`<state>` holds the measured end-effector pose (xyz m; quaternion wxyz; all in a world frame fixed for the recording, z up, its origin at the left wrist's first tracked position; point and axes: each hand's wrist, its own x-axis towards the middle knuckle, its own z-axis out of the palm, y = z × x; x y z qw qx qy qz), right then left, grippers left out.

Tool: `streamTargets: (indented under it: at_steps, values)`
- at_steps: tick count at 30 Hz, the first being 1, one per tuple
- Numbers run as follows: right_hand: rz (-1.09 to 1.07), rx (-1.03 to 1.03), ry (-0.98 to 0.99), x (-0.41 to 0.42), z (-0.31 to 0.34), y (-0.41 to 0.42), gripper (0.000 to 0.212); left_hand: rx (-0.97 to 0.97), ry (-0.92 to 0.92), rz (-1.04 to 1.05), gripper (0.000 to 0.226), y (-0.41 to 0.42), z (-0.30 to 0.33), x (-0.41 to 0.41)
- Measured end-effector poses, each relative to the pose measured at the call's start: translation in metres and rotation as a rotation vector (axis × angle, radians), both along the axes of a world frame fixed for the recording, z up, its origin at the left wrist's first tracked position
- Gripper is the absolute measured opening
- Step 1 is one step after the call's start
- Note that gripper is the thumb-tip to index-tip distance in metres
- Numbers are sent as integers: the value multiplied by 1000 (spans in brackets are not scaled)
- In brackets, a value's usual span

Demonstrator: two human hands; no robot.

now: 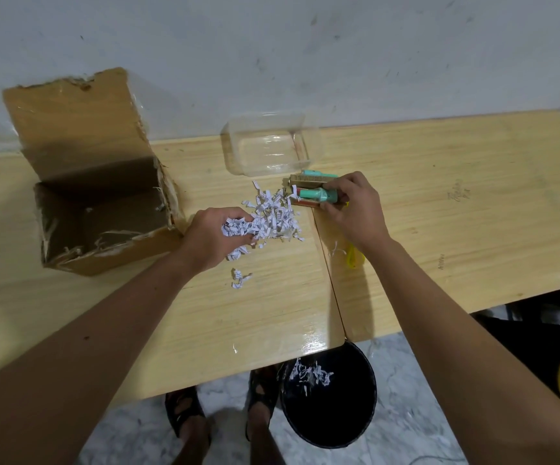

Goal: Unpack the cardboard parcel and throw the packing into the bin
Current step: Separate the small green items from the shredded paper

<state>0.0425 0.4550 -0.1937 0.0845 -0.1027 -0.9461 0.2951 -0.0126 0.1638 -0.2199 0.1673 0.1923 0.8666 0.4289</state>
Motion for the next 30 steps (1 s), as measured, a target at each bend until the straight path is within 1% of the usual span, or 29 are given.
streamTargets:
  at_steps: [3, 5, 7, 9, 12, 15, 18, 21, 23, 26, 28, 30]
  values:
    - [-44, 14, 23, 5, -1, -5, 35, -1, 23, -24, 35, -1, 1, 1]
    - [-59, 28, 79, 12, 1, -13, 32, 10, 25, -35, 39, 0, 5, 1]
    - [-19, -49, 128, 21, 7, -25, 33, 16, 5, -42, 44, 1, 10, 3]
    - [96, -185, 65, 27, 11, -39, 47, 52, 0, -45, 48, 0, 12, 6]
    - [223, -276, -114, 31, 13, -61, 85, 129, 82, -58, 58, -3, 10, 9]
    - [239, -277, -215, 24, 12, -73, 113, 139, 182, -61, 74, -6, 10, 11]
    - [262, -214, -264, 12, 12, -77, 124, 106, 222, -41, 87, -12, 8, 14]
    - [309, -141, -339, 3, 12, -80, 124, 57, 183, -33, 89, -16, 4, 22]
    - [324, -112, -349, -2, 11, -83, 118, 54, 117, -33, 83, -20, -1, 29]
    - [335, -133, -332, -4, 9, -90, 107, 71, -8, -48, 75, -28, -6, 35]
    - [339, -141, -324, -2, 4, -97, 100, 53, 4, -80, 74, -32, -8, 34]
    - [347, -139, -262, 2, -3, -103, 91, 54, 35, -96, 72, -35, -10, 30]
